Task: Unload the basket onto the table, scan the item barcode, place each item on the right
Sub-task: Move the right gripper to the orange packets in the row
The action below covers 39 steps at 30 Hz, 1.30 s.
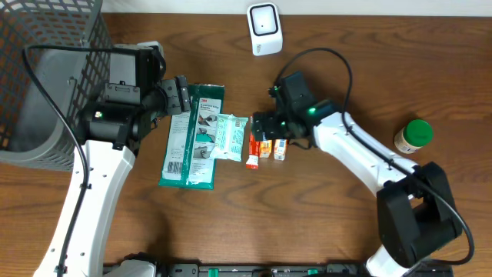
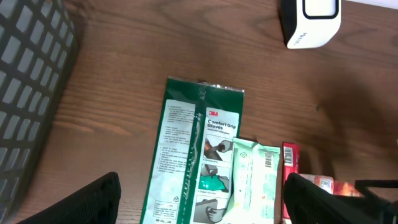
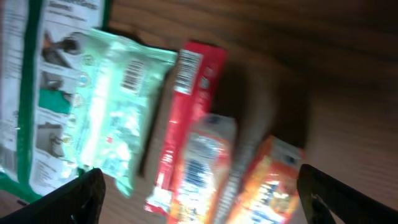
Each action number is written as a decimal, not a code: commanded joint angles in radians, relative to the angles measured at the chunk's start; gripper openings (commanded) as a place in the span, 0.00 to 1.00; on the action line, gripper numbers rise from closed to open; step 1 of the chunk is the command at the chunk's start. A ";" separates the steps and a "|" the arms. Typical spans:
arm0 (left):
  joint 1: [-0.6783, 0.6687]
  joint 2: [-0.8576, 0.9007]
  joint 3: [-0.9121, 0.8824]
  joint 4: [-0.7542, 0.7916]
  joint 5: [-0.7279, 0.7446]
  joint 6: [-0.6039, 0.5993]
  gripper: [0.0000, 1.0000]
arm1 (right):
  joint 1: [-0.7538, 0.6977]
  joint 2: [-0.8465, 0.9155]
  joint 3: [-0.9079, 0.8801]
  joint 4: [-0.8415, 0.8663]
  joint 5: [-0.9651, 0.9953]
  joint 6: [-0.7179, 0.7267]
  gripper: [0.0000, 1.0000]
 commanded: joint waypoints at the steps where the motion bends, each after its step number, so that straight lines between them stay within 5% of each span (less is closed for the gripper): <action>1: 0.000 0.000 -0.002 -0.002 -0.005 -0.006 0.84 | 0.048 -0.003 -0.004 0.007 0.072 0.012 0.92; 39: 0.000 0.000 -0.002 -0.002 -0.005 -0.006 0.84 | 0.050 -0.003 -0.005 -0.252 0.268 0.021 0.82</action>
